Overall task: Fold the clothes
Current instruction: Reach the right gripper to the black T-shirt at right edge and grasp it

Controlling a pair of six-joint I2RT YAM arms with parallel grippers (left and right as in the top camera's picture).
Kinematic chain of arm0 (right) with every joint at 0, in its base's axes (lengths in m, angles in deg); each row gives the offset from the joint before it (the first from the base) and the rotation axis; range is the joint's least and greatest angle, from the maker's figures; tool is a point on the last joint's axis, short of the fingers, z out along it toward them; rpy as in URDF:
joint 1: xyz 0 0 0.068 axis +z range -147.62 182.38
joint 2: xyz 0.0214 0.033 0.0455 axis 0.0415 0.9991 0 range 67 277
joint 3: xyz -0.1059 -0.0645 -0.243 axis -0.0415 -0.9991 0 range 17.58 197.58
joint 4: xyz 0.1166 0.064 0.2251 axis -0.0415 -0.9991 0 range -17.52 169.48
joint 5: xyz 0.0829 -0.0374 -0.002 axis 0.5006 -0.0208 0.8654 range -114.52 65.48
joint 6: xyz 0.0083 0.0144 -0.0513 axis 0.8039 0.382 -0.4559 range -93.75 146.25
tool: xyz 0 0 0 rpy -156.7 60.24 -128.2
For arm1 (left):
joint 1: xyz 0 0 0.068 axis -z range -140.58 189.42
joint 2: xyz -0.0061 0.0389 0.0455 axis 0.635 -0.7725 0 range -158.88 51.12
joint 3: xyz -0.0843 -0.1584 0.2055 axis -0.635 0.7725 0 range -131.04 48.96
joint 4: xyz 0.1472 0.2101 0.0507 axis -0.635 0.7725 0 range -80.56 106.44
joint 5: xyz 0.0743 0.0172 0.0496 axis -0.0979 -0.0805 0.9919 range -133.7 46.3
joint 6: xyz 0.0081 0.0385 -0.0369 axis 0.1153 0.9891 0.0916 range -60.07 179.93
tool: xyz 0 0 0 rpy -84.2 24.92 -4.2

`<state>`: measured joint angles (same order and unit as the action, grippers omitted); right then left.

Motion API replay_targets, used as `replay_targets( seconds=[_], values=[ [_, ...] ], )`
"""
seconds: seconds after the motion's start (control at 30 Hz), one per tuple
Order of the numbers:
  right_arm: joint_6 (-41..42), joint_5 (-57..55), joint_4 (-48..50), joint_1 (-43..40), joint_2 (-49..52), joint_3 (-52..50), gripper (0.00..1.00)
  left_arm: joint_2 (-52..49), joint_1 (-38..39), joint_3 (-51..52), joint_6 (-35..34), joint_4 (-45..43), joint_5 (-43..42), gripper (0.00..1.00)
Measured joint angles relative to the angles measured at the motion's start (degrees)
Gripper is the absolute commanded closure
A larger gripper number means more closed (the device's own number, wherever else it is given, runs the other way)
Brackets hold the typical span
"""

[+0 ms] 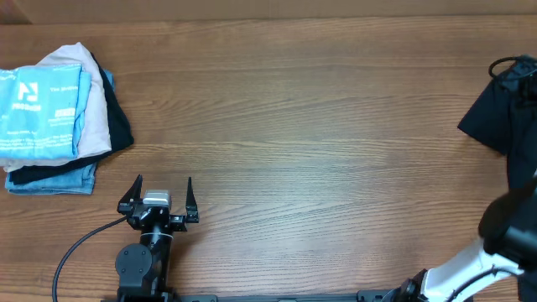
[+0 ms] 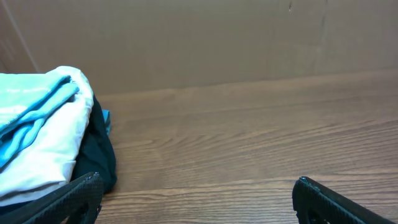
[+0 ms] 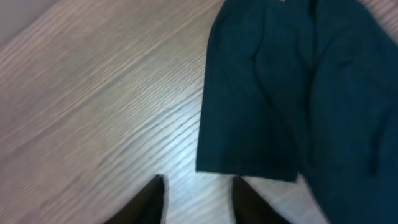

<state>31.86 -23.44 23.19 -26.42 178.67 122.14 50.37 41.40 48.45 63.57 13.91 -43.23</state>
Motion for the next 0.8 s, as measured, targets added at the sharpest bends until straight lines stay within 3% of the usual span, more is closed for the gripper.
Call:
replay_targets(
  seconds=[0.13,0.17,0.2,0.33,0.37,0.43,0.47,0.8],
  values=[
    [0.42,2.80,5.20,-0.74,9.75,0.00,0.79,0.00,0.00,0.00,0.00,0.00,0.02,0.00],
    [0.37,3.17,6.03,-0.74,11.32,0.00,0.78,0.00,0.00,0.00,0.00,0.00,0.02,0.00],
    [0.42,3.15,7.15,-0.74,12.79,0.02,0.70,0.00,0.00,0.00,0.00,0.00,0.02,0.00],
    [0.42,1.75,8.83,-0.74,15.93,0.00,0.71,0.00,0.00,0.00,0.00,0.00,0.02,0.00],
    [0.37,0.94,9.53,-0.74,17.22,0.02,0.72,0.00,0.00,0.00,0.00,0.00,0.02,0.00],
    [0.44,-0.04,9.64,-0.74,18.88,0.02,0.90,0.00,0.00,0.00,0.00,0.00,0.02,0.00],
    [0.31,-0.83,10.08,-0.74,19.93,0.00,0.92,0.00,0.00,0.00,0.00,0.00,0.02,0.00],
    [4.02,-2.45,14.27,-0.59,20.28,-4.04,0.96,0.00,0.00,0.00,0.00,0.00,0.02,0.00]
  ],
)
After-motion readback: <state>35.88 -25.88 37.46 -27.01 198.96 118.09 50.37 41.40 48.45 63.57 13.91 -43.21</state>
